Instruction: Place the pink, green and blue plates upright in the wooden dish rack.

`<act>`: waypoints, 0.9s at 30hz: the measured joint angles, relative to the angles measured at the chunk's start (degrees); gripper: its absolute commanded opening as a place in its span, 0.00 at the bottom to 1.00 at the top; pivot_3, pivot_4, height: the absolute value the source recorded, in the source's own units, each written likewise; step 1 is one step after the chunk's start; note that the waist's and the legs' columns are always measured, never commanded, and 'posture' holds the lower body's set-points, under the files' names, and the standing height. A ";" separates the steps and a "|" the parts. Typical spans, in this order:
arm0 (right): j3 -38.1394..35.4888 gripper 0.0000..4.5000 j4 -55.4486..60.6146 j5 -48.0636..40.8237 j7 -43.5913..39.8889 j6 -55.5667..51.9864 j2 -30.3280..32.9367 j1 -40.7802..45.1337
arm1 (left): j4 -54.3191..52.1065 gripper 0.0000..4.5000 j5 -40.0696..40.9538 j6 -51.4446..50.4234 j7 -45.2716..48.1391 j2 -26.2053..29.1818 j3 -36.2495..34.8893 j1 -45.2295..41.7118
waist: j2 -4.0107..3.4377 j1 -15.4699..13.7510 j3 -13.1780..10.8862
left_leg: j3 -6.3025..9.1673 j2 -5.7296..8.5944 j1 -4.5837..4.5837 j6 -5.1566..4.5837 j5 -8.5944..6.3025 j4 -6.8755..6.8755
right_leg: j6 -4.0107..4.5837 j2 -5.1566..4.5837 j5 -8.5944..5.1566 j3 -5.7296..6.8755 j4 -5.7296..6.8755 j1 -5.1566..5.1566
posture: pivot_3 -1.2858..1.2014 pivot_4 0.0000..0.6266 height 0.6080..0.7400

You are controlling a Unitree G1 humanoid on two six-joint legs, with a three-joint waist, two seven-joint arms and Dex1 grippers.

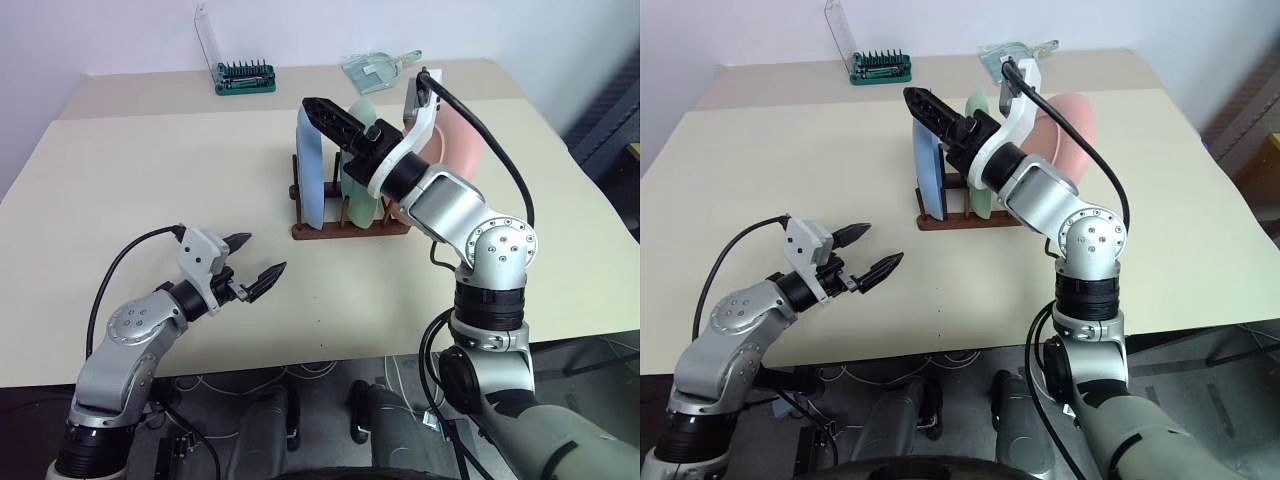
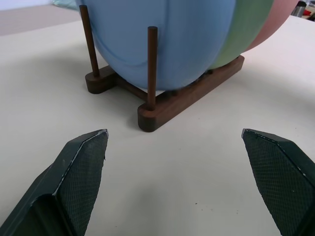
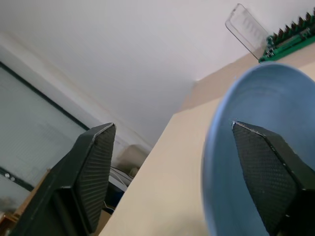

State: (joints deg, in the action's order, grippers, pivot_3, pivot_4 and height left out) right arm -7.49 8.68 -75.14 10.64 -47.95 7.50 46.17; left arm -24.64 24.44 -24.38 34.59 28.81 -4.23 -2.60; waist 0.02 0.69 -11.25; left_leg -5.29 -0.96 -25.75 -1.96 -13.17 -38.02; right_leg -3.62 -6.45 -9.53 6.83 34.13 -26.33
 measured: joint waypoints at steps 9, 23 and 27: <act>2.35 0.85 3.73 9.55 -11.55 0.78 6.91 4.44 | -0.02 1.00 0.00 0.02 0.07 -0.20 0.11 0.00 | -0.01 -0.06 -0.01 | 0.00 0.00 -0.07 0.00 0.00 0.00 | 0.00 -0.01 -0.01 0.01 -0.03 -0.06 | 0.52 0.24 1.00; -3.70 0.01 3.23 32.73 -39.08 10.27 41.66 -4.20 | -1.38 1.00 0.09 -0.60 3.04 -0.13 3.73 -0.52 | 0.01 -1.45 -0.02 | -0.04 0.04 -0.20 0.07 -0.10 -0.01 | -0.01 -0.06 -0.03 0.04 -0.17 -0.11 | 0.52 0.24 1.00; -5.14 0.01 1.79 40.23 -42.66 13.95 48.04 -10.43 | -1.39 1.00 -0.12 -1.47 4.73 -0.06 7.24 -3.10 | 0.01 -1.51 -0.03 | -0.02 0.04 -0.22 0.06 -0.09 -0.01 | -0.02 -0.04 -0.04 0.05 -0.17 -0.12 | 0.52 0.24 1.00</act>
State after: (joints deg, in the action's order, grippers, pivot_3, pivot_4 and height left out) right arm -12.63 10.47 -34.92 -32.02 -34.00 55.54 35.75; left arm -26.04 24.32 -25.85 39.32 28.74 3.01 -5.69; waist 0.03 -0.82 -11.29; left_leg -5.31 -0.92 -25.97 -1.90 -13.26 -38.03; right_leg -3.64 -6.49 -9.57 6.87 33.97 -26.45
